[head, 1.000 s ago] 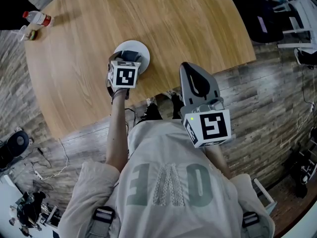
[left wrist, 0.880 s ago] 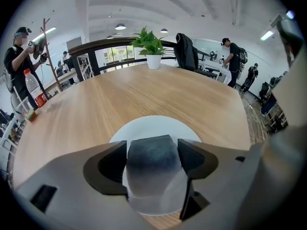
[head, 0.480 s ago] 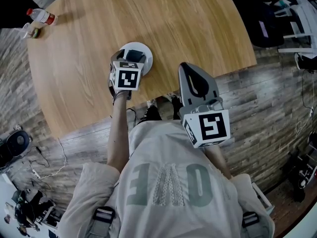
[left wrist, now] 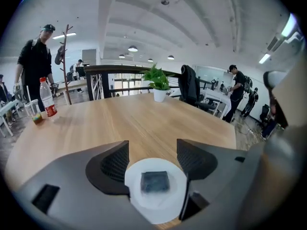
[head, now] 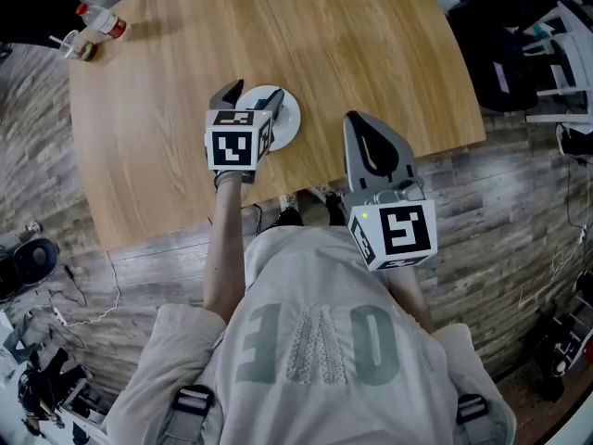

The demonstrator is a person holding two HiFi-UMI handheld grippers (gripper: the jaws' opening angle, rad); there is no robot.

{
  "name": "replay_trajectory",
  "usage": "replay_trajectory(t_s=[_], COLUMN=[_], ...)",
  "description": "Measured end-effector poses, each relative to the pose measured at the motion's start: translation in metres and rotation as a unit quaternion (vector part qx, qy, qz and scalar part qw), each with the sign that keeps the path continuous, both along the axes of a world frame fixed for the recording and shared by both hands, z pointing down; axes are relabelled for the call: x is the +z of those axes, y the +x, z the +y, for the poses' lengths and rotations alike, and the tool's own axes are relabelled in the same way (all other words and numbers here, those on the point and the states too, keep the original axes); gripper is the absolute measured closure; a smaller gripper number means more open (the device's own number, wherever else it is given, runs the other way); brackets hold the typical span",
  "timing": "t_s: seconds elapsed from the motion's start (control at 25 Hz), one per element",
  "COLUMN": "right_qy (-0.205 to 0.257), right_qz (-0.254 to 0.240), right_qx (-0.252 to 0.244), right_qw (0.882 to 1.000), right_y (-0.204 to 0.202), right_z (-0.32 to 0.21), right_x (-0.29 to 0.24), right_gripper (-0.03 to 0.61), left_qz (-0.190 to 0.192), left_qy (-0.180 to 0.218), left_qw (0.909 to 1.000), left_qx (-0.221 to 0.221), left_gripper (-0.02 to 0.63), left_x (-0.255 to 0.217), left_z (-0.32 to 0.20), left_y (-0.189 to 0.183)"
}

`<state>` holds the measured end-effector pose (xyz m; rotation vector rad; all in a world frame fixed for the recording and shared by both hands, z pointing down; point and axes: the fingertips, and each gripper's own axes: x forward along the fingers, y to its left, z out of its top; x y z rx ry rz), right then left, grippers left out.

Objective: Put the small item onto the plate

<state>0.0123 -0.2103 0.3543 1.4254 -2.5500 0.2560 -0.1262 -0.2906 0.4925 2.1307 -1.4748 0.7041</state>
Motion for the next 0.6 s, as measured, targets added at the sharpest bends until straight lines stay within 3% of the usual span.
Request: replay_trajectory(t_s=[0.16,0.28,0.36,0.48,0.6], right_qy=[0.032,0.065,0.085,0.110,0.131], right_qz=[0.010,0.011,0.008,0.002,-0.004], right_qx=[-0.026,-0.041,-0.047,-0.043,-0.044], right_qw=[0.999,0.997,0.995,0.993,0.990], right_y=[-0.009,-0.017,-0.022,-0.026,-0.030], right_z=[-0.008,-0.016,-0.024,-0.037,-0.047], right_x=[-0.014,-0.032,-0.044,-0.060,-0.073], right_gripper=[0.561,0.561,0.561,0.561,0.561], left_qz=[0.003,0.017,0.001,-0.042,-0.042], left_qy=[0.068,0.132,0.182,0.259,0.320], left_qw=[0.9969,0.9879,0.9773,0.9546,0.9325], left_qx=[-0.039,-0.080,-0.109,-0.140,-0.161], left_gripper=[0.410,0.553,0.600,0.604,0.604], left_x=[-0.045,-0.090,-0.122,-0.172,-0.217], left_z=[-0.006,-0.008,-0.007,0.000,0.017], left_y=[-0.016,-0.031,-0.045,-0.063,-0.071])
